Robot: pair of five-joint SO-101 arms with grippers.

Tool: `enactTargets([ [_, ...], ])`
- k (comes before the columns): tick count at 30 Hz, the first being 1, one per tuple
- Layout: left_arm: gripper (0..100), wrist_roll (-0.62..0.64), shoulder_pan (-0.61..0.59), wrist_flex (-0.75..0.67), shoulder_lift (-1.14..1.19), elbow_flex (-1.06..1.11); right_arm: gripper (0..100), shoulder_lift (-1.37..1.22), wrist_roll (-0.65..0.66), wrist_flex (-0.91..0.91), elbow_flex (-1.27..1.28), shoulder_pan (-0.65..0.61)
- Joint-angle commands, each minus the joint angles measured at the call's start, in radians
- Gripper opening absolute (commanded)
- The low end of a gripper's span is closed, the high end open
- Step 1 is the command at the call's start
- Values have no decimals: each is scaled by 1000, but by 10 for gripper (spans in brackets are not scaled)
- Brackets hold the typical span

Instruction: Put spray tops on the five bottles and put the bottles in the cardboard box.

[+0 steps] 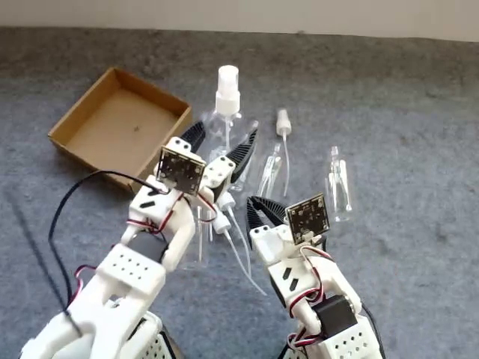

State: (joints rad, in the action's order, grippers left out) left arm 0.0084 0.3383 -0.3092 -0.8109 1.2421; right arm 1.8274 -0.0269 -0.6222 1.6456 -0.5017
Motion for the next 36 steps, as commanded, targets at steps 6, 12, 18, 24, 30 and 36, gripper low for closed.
enactTargets([
  [6, 130, 14, 153, -258, 234, -74, 11, 13, -15, 25, -12, -5],
  [12, 130, 15, 229, -256, 236, -67, 11, 13, -15, 25, -12, -5],
  [18, 130, 201, 223, -201, 236, -74, 11, 13, -15, 25, -10, 1],
  [24, 130, 212, 223, -164, 232, -73, 11, 13, -14, 82, 58, 2],
  [30, 130, 212, 226, -18, 87, -56, 11, 12, -15, 213, 162, 88],
  [36, 130, 212, 223, 170, -76, -50, 11, 12, -11, 220, 170, 105],
])
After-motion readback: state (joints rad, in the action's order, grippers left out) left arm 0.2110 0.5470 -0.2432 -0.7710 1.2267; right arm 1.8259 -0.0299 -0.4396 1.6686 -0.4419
